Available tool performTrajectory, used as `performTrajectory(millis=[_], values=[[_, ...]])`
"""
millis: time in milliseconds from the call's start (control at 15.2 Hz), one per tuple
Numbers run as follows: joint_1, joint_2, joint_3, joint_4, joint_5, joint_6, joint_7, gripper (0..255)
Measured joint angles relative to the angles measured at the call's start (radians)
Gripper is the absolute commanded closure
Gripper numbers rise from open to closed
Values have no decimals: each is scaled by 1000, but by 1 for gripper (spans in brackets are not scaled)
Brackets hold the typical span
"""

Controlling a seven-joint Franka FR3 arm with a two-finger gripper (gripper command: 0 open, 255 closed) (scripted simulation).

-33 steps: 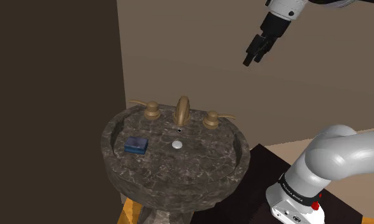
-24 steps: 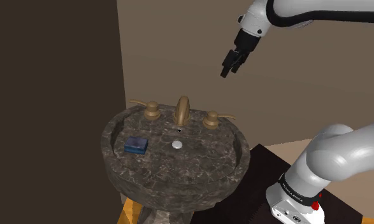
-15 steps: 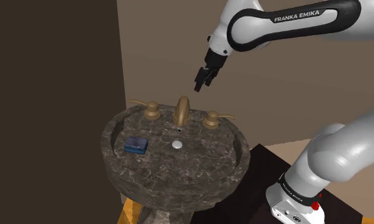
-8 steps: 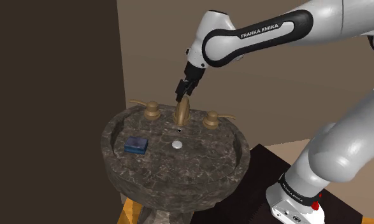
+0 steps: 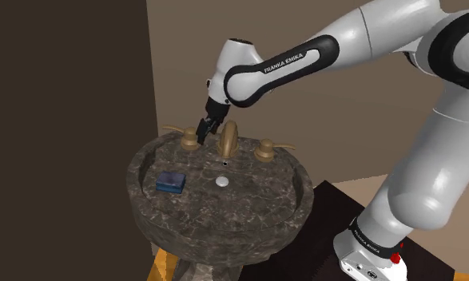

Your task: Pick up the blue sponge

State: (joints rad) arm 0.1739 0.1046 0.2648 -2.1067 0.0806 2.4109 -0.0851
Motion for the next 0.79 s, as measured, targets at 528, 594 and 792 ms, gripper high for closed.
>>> performTrajectory(millis=[528, 594, 792], values=[[72, 276, 26, 208, -54, 51, 25, 0], [81, 317, 25, 242, -63, 57, 23, 0], [119, 426, 26, 339, -87, 64, 29, 0]])
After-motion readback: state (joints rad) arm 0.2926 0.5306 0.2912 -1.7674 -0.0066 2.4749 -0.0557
